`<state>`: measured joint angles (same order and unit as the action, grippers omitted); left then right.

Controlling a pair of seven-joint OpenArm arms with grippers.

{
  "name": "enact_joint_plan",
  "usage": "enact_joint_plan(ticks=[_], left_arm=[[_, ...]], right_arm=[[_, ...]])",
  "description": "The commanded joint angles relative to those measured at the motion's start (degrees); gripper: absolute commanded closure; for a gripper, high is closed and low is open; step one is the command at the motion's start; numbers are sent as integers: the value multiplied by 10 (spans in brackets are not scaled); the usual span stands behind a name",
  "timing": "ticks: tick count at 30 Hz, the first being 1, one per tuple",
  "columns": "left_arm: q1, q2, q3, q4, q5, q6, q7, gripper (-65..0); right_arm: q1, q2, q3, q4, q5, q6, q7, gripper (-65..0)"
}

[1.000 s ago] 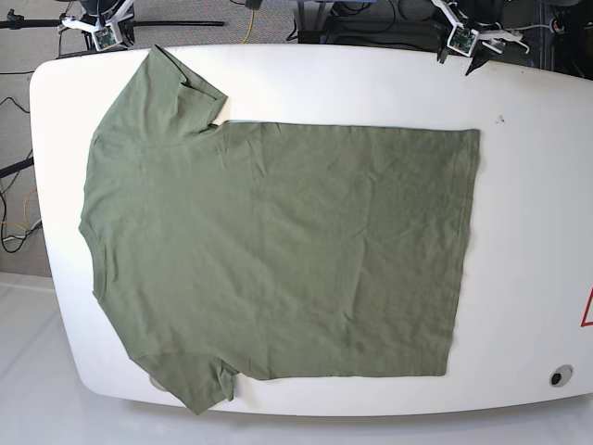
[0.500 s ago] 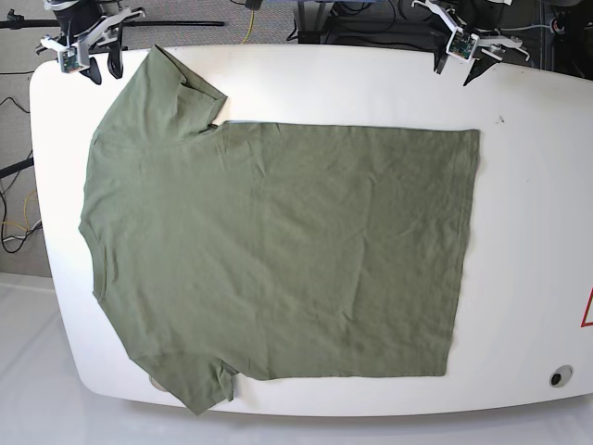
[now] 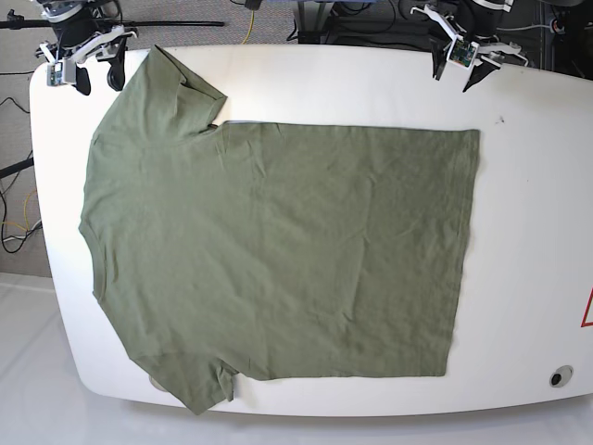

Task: Fold the T-shirt properly
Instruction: 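Move both grippers down toward the shoulder corners of the green T-shirt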

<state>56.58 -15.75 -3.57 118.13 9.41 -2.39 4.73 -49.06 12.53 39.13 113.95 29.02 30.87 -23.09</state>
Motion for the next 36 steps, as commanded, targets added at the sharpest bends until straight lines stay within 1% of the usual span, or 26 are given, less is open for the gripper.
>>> enact_joint_plan(ticks=[1, 2, 4, 12, 14, 16, 18, 22, 26, 32, 36], left_arm=[[4, -2, -2, 12, 0, 4, -7, -269], [3, -3, -2, 12, 0, 5, -5, -270], [-4, -5, -5, 12, -3, 8, 5, -284], [-24, -5, -7, 21, -5, 14, 29, -357], [-27, -6, -7, 23, -7, 17, 30, -363], [-34, -3, -4, 18, -10, 16, 31, -357], [-37, -3, -4, 20, -13, 18, 32, -343], [-42, -4, -5, 20, -20, 19, 33, -326], [-38, -2, -11, 20, -25, 11, 27, -328], [-40, -1, -15, 21, -30, 7, 23, -324], [-46, 2, -19, 15, -24, 9, 17, -327]], right_arm=[[15, 5, 8, -3, 23, -1, -3, -364], [21, 5, 9, -7, 26, -2, -9, -364], [36, 5, 11, -22, 55, -2, -25, -358], [83, 5, 16, -70, 124, -2, -78, -356], [92, 4, 18, -81, 138, -4, -88, -355], [100, 5, 13, -89, 167, -6, -96, -354], [107, 4, 13, -98, 175, -7, -102, -355], [118, 3, 12, -108, 179, -7, -110, -354], [132, 7, 11, -128, 175, -1, -121, -355], [144, 11, 7, -139, 166, 6, -126, -354], [155, 6, 6, -143, 161, 4, -132, -350]])
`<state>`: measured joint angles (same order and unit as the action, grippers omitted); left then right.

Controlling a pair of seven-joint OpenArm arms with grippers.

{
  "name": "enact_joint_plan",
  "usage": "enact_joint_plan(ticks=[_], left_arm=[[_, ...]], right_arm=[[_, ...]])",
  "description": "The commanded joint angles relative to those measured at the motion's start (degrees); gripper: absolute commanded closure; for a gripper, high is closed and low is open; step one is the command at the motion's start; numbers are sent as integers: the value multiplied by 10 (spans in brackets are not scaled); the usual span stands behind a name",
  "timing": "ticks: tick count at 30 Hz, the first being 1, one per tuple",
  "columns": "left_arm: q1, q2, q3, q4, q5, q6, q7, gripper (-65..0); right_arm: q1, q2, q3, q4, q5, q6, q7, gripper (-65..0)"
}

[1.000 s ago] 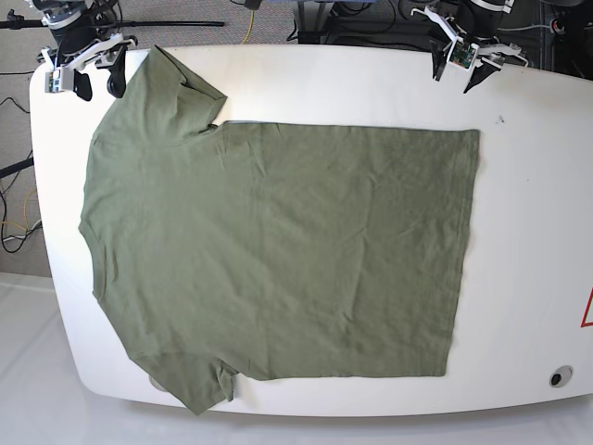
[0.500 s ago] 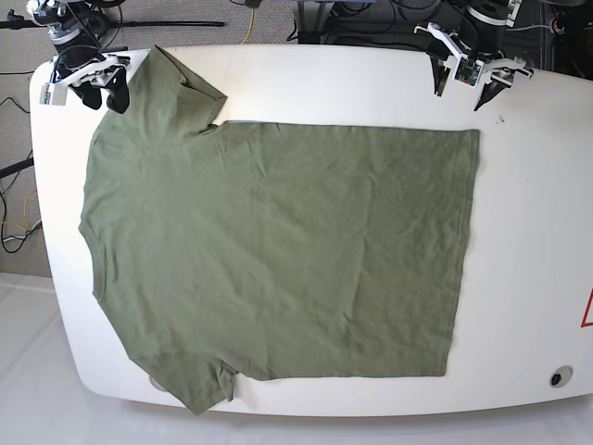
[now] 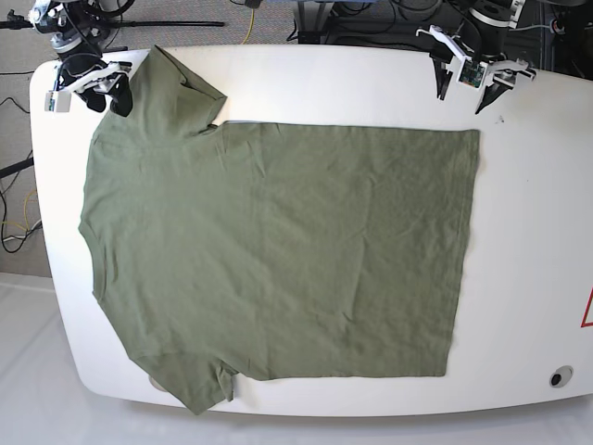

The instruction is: Fold the T-shirt properly

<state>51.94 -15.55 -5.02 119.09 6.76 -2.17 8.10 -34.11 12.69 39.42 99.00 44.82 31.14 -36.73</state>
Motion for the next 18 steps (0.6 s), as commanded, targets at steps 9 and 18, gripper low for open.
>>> enact_joint_plan(ticks=[9, 18], left_arm=[[-3, 0, -4, 1, 6, 8, -15, -329], [-8, -1, 1, -6, 9, 9, -11, -330]], right_arm=[[17, 3, 2, -18, 1, -3, -7, -351], [16, 3, -1, -51, 4, -7, -14, -351]])
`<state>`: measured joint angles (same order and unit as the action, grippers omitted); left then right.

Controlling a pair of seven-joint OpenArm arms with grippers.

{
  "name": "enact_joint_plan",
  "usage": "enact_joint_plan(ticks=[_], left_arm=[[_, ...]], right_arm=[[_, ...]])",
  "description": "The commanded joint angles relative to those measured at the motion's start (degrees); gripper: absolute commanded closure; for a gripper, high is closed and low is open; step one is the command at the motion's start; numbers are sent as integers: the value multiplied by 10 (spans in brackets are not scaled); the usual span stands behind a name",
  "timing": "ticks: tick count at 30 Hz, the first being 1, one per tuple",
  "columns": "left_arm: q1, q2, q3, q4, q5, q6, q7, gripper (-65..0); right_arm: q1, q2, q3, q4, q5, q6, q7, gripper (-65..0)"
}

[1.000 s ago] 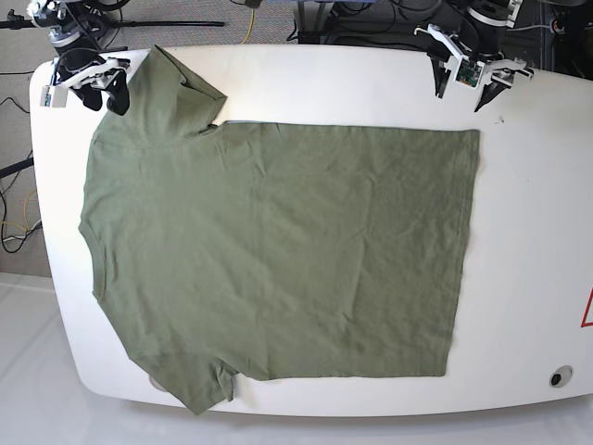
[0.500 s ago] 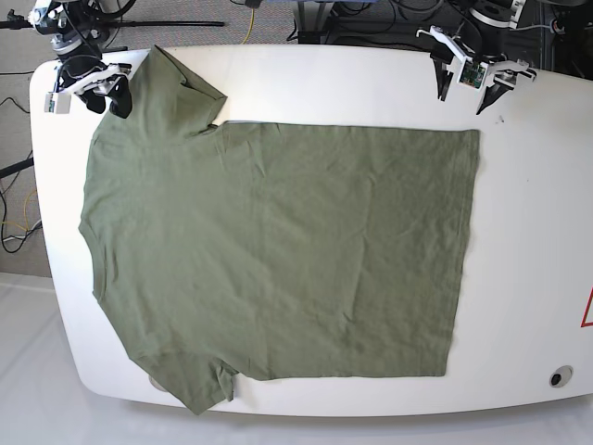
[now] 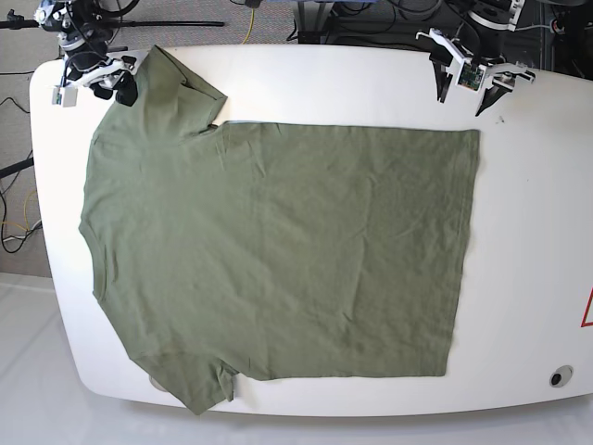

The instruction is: Fold the T-shirt properly

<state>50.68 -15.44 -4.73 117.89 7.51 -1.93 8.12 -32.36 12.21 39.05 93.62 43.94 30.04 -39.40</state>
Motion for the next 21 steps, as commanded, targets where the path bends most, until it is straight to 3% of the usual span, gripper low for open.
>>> enact_joint_plan(ticks=[1, 21], left_arm=[[4, -2, -2, 5, 2, 6, -11, -330], [-2, -7, -6, 10, 3, 7, -10, -322]], right_arm=[[-2, 8, 2, 0, 13, 4, 13, -351], [13, 4, -8, -74, 2, 11, 4, -353]])
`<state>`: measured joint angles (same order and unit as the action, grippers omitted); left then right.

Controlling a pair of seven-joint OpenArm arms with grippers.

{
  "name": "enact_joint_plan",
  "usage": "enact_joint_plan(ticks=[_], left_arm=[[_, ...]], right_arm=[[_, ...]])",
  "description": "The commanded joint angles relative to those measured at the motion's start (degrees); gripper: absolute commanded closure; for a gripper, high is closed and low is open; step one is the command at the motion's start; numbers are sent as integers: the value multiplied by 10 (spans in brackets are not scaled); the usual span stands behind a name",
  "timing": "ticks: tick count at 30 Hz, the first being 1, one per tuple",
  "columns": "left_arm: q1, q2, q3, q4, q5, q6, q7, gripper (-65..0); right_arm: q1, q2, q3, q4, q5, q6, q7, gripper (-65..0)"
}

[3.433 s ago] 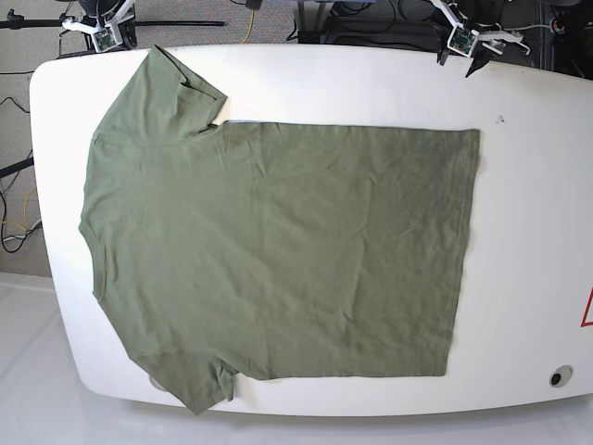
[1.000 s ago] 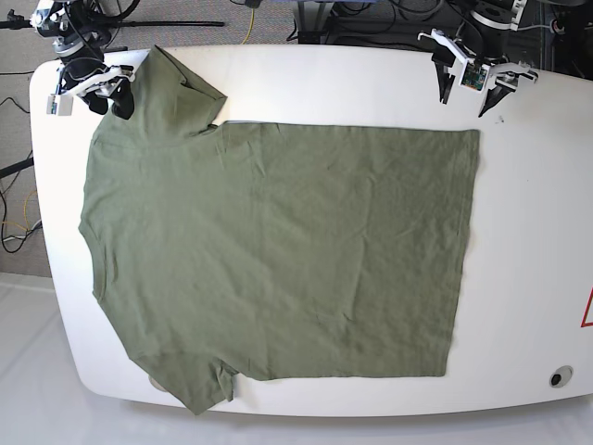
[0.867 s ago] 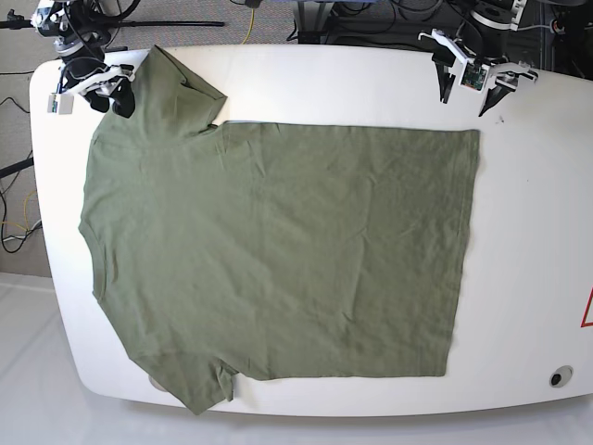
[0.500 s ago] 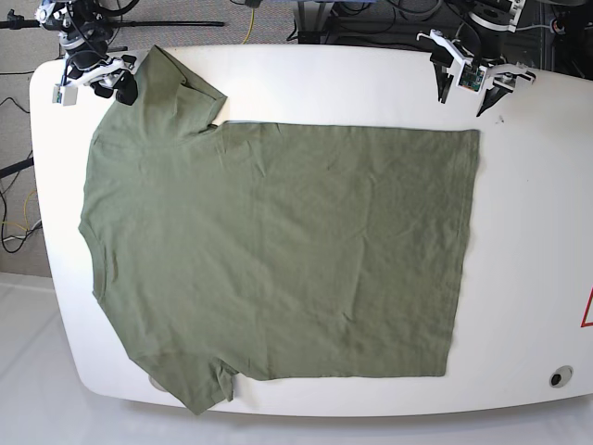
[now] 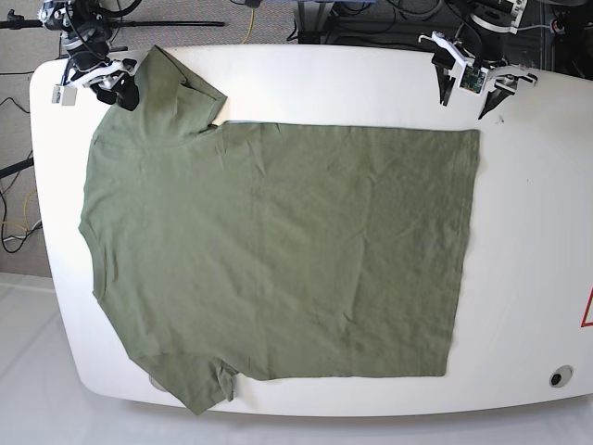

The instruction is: Fold the T-shirt properly

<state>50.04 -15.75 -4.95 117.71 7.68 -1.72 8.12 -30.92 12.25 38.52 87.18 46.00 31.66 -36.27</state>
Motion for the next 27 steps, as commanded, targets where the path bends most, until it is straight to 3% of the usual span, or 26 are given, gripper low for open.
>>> enact_joint_plan(ticks=[1, 3, 13, 27], left_arm=[[4, -4, -4, 13, 1, 5, -9, -322], [1, -3, 0, 10, 0, 6, -11, -320], [-11, -3, -7, 8, -24, 4, 3, -314], [-48, 0, -75, -2, -179, 0, 111, -329]], right_arm=[[1, 4, -2, -12, -19, -3, -27, -353], [10, 7, 3, -15, -13, 17, -25, -351], [16, 11, 6, -8, 11, 35, -37, -352], [11, 6, -44, -9, 7, 39, -38, -347]])
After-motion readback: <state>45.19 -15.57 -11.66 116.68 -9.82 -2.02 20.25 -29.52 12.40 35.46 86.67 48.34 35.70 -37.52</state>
